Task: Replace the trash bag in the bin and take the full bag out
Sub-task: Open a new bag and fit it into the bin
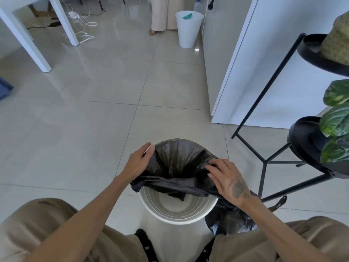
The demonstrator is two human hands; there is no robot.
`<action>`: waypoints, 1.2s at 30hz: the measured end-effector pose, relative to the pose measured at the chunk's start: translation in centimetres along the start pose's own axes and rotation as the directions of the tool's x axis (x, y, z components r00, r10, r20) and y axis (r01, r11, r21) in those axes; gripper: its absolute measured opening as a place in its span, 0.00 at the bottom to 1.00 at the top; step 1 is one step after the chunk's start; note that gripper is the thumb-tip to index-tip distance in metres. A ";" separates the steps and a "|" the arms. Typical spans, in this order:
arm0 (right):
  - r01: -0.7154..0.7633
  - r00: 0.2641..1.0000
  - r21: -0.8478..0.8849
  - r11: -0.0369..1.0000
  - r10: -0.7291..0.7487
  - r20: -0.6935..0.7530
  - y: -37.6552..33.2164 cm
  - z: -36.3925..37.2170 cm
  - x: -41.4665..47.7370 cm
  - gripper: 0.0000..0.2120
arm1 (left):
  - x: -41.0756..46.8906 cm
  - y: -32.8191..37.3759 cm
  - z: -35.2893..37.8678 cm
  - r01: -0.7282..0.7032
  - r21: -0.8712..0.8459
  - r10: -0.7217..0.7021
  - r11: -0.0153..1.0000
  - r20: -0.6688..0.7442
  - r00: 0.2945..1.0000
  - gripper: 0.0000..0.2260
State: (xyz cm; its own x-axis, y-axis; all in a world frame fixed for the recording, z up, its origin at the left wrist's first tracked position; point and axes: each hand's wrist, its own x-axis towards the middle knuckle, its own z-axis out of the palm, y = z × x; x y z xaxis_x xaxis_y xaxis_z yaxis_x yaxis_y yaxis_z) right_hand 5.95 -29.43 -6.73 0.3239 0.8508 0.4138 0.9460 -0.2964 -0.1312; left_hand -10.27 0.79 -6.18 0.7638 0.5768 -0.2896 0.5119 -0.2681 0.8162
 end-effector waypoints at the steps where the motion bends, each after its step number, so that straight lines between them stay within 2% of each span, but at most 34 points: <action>1: 0.029 1.000 0.016 0.999 -0.029 0.007 -0.3 -0.3 -0.2 0.13 | -0.1 -0.1 0.0 0.005 0.001 -0.005 1.000 -0.002 1.000 0.36; 3: 0.087 0.994 0.059 0.994 -0.091 0.056 -1.0 -0.9 -0.9 0.16 | -0.2 0.0 0.1 0.003 -0.007 -0.003 1.000 -0.013 1.000 0.37; 5: 0.134 0.979 0.084 0.987 -0.145 0.141 -1.6 -1.3 -1.9 0.24 | -0.4 0.0 0.2 -0.008 -0.034 0.006 0.999 -0.045 0.999 0.34; 7: 0.162 0.966 0.090 0.983 -0.176 0.188 -1.9 -1.6 -2.8 0.32 | -0.7 0.1 0.4 -0.026 -0.079 0.018 0.996 -0.110 0.994 0.30; 9: 0.179 0.961 0.071 0.981 -0.190 0.201 -2.1 -1.5 -3.3 0.35 | -1.2 0.5 0.6 -0.042 -0.119 0.017 0.992 -0.207 0.978 0.27; 12: 0.197 0.962 0.024 0.980 -0.198 0.188 -2.4 -1.0 -3.3 0.33 | -1.5 0.7 0.5 -0.036 -0.129 -0.008 0.991 -0.321 0.947 0.27; 15: 0.196 0.966 0.022 0.980 -0.197 0.167 -2.3 -0.5 -3.5 0.29 | -1.3 -0.5 0.2 0.075 -0.247 -0.171 0.966 -0.394 0.903 0.26; 17: 0.191 0.969 0.030 0.981 -0.194 0.151 -2.3 -0.3 -3.8 0.28 | -1.3 -2.0 0.2 0.151 -0.322 -0.277 0.935 -0.394 0.876 0.21; 19: 0.183 0.975 0.029 0.983 -0.185 0.122 -2.2 -0.2 -4.0 0.28 | -1.7 -3.2 0.7 0.194 -0.344 -0.324 0.918 -0.372 0.870 0.19; 21: 0.152 0.983 0.033 0.988 -0.154 0.100 -1.9 -0.2 -4.0 0.28 | -2.4 -3.5 1.3 0.177 -0.341 -0.315 0.923 -0.411 0.856 0.17; 23: 0.103 0.990 0.053 0.993 -0.108 0.087 -1.8 -0.2 -4.1 0.28 | -3.2 -3.0 1.5 0.140 -0.310 -0.291 0.940 -0.520 0.803 0.16; 25: 0.034 0.995 0.079 0.996 -0.041 0.085 -1.8 -0.2 -4.3 0.26 | -4.1 -2.7 1.4 0.087 -0.234 -0.216 0.968 -0.608 0.764 0.14; 26: -0.004 0.996 0.092 0.996 -0.004 0.086 -1.9 -0.2 -4.5 0.24 | -4.6 -2.6 1.3 0.052 -0.188 -0.160 0.981 -0.623 0.766 0.14; 28: -0.067 0.995 0.124 0.990 0.057 0.081 -2.2 -0.1 -4.8 0.20 | -5.6 -2.9 1.2 -0.034 -0.004 0.025 0.999 -0.608 0.794 0.13; 30: -0.120 0.991 0.170 0.978 0.107 0.083 -2.7 0.2 -5.0 0.19 | -6.9 -2.7 1.1 -0.114 0.192 0.203 0.975 -0.552 0.809 0.11; 33: -0.222 0.975 0.194 0.956 0.210 0.077 -3.4 0.7 -5.5 0.19 | -9.2 -1.7 1.1 -0.308 0.373 0.438 0.875 -0.341 0.831 0.10; 34: -0.249 0.968 0.189 0.950 0.238 0.078 -3.5 0.8 -5.6 0.19 | -10.0 -1.5 1.2 -0.346 0.430 0.472 0.834 -0.230 0.851 0.14; 36: -0.275 0.961 0.188 0.943 0.264 0.080 -3.9 0.9 -5.8 0.20 | -11.1 -1.7 1.3 -0.353 0.493 0.432 0.795 -0.051 0.901 0.24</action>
State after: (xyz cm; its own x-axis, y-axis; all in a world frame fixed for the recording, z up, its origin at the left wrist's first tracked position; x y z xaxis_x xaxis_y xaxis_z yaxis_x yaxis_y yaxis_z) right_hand 0.40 -32.84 -9.43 0.5619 0.7742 0.2913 0.8053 -0.4315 -0.4066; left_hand -19.16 -6.13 -4.98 0.8887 0.4433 0.1172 0.3313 -0.7974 0.5044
